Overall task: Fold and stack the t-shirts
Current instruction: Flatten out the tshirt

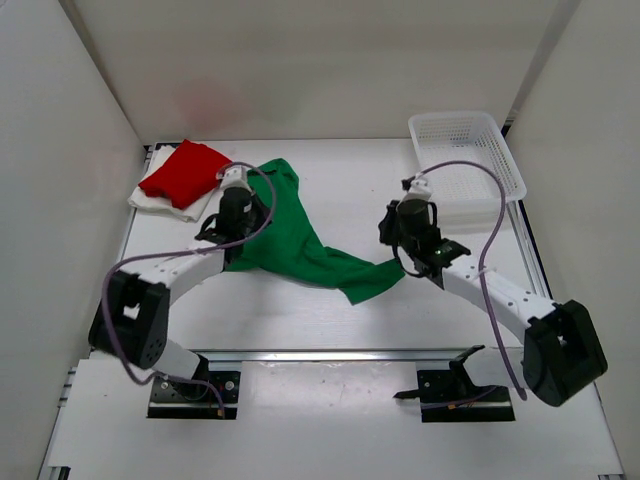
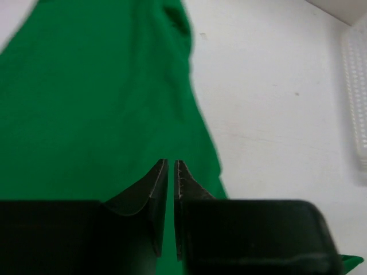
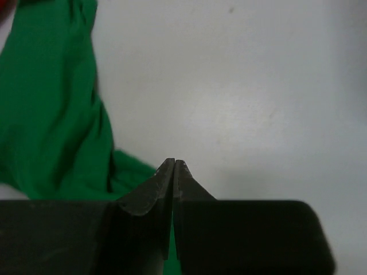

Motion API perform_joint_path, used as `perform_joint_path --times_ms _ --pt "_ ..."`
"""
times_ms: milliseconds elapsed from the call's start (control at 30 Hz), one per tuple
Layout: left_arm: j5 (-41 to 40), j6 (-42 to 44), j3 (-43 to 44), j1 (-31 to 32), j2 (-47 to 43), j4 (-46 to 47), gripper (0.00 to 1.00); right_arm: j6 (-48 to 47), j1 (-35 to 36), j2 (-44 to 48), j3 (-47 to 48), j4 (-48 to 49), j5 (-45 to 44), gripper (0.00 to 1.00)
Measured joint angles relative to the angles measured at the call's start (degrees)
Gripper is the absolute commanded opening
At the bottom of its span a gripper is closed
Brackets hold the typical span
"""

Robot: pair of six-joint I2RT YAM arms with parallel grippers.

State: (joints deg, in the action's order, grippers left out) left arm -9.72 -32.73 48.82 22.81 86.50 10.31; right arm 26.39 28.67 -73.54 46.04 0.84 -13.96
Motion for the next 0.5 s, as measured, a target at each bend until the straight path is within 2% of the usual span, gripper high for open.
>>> perform_joint_path --times_ms 100,200,333,500 --pt "-0.96 -1.01 -4.98 -4.79 -7.41 -4.94 0.20 0.87 4.24 3.82 -4.37 -4.72 2.47 0.07" --pt "-1.40 -2.27 -10.10 -11.85 -12.70 -9.35 0.27 1.51 5.44 7.82 -9.25 -8.11 5.18 0.14" --pt "-3.50 -4.11 -14.05 -19.85 -13.86 -15.06 0.36 2.45 4.85 13.64 -15.19 -9.35 9.05 0.27" --pt "-2.86 -6.34 -17.66 -26.32 -13.14 -16.92 0.38 2.54 4.35 18.45 -17.66 -9.35 12.61 0.31"
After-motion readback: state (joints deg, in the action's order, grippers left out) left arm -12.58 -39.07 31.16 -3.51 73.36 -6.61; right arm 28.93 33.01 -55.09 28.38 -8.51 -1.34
